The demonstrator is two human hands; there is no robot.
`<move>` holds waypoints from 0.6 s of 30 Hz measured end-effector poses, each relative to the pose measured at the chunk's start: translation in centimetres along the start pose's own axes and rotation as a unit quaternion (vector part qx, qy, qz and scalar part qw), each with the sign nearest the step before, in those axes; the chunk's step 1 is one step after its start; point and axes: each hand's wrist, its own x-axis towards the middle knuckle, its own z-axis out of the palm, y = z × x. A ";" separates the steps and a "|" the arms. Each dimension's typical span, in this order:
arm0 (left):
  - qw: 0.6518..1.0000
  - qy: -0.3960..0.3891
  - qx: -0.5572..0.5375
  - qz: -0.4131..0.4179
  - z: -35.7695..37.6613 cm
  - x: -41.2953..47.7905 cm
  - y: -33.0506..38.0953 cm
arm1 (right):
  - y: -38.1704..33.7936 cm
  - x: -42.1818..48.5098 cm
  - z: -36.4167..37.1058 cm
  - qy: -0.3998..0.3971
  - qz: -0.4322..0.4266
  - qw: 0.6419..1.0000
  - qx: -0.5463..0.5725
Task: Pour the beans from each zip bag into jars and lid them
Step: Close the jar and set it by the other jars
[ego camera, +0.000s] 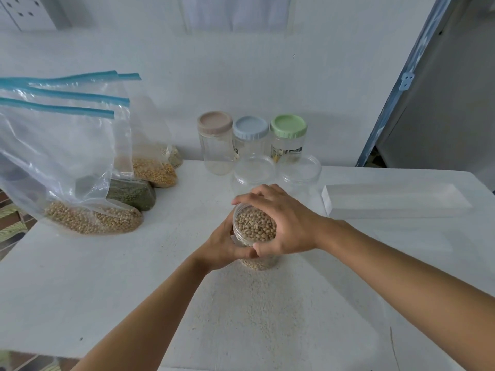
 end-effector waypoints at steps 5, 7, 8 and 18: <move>1.000 0.004 0.010 -0.008 -0.2 0.2 -0.8 | -1.2 2.0 -2.7 -0.123 0.002 0.988 -0.088; 1.000 0.006 0.014 -0.009 -0.2 0.4 -0.9 | -1.9 2.7 -3.5 -0.151 0.012 0.981 -0.125; 1.000 0.006 0.014 -0.007 -0.2 0.4 -0.9 | -2.3 2.9 -3.6 -0.154 0.019 0.977 -0.143; 1.000 -0.011 -0.028 0.009 0.1 0.3 0.1 | -3.5 2.4 -2.2 -0.100 0.106 0.968 -0.206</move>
